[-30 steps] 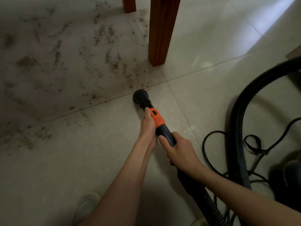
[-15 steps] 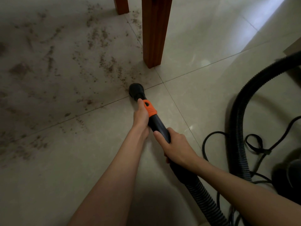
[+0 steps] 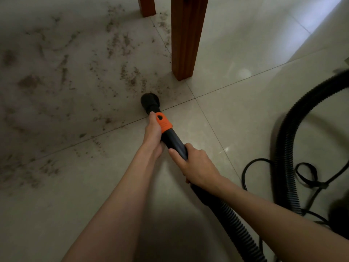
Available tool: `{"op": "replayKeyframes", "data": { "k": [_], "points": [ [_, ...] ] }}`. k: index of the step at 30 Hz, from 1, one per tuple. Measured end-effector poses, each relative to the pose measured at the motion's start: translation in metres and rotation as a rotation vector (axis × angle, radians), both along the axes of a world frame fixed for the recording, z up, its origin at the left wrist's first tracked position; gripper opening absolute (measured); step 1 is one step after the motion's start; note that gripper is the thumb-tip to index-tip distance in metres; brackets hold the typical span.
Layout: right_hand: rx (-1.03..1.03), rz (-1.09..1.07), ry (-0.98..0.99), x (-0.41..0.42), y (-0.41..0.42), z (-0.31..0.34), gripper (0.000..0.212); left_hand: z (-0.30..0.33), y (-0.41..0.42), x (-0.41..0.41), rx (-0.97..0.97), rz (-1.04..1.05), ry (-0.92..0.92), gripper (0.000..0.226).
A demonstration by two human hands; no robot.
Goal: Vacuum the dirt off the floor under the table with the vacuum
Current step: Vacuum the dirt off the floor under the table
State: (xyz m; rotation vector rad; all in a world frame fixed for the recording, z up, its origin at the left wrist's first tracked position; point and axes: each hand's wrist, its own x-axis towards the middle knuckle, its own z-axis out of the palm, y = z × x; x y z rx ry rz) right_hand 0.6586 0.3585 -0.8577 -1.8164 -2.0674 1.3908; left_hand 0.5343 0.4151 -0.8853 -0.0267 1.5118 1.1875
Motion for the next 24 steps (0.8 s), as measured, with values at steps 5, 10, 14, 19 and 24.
{"op": "replayKeyframes", "data": {
  "k": [5,10,14,19,24],
  "points": [
    [0.035,-0.052,-0.038,0.010,0.007,-0.002,0.051,0.002,0.015,0.013,0.012,-0.093,-0.062,0.040],
    [0.058,-0.116,-0.043,0.024,0.007,-0.001,0.052,0.005,0.022,0.033,0.024,-0.129,-0.089,0.036],
    [0.037,-0.179,-0.029,0.035,0.006,0.001,0.049,0.012,0.028,0.049,0.024,-0.187,-0.064,0.038],
    [0.029,-0.211,-0.017,0.037,0.006,0.002,0.051,0.017,0.029,0.054,0.011,-0.216,-0.043,0.039],
    [-0.005,-0.198,0.029,0.023,0.008,0.004,0.051,0.016,0.024,0.038,0.008,-0.180,-0.021,0.040]
  ]
}}
